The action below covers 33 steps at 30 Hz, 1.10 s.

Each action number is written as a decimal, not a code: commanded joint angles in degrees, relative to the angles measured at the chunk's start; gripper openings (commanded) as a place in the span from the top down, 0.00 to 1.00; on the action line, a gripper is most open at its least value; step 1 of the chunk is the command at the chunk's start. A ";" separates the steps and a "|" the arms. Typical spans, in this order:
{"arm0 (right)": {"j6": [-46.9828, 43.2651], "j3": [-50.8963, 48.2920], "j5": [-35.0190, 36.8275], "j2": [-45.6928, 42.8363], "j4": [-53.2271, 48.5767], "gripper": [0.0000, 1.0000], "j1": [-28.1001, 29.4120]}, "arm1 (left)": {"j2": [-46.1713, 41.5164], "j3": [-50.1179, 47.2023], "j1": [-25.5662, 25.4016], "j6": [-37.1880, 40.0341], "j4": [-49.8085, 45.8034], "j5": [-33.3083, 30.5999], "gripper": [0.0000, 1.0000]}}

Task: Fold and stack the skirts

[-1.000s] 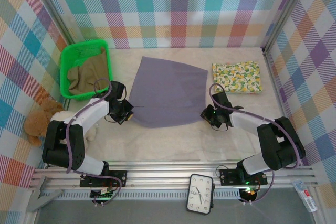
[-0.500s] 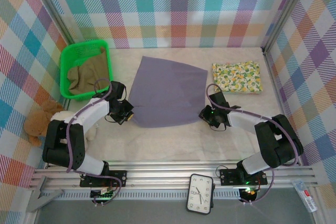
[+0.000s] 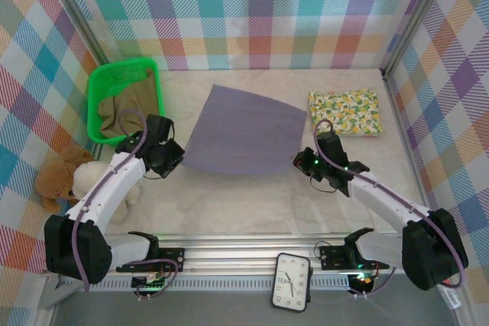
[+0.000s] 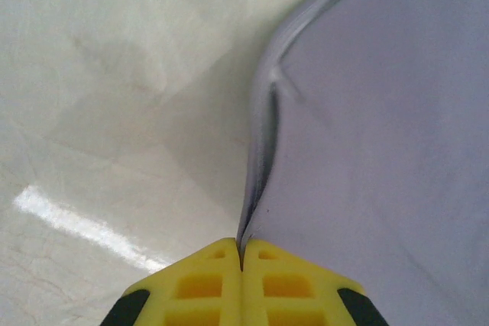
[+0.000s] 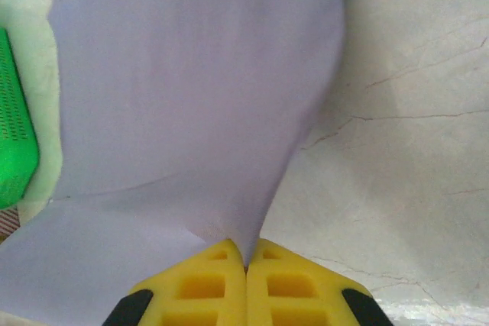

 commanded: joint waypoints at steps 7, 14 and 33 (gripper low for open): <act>7.11 13.90 6.29 10.35 -0.64 1.00 -5.36 | 20.61 29.20 1.85 11.66 6.57 -1.03 1.00; 12.17 19.80 9.46 20.38 2.12 1.00 -6.91 | 36.66 47.63 1.94 16.46 4.77 -0.98 1.00; 3.14 28.69 7.03 29.12 -0.46 0.99 -10.58 | 49.68 63.95 2.14 20.94 7.38 -1.16 1.00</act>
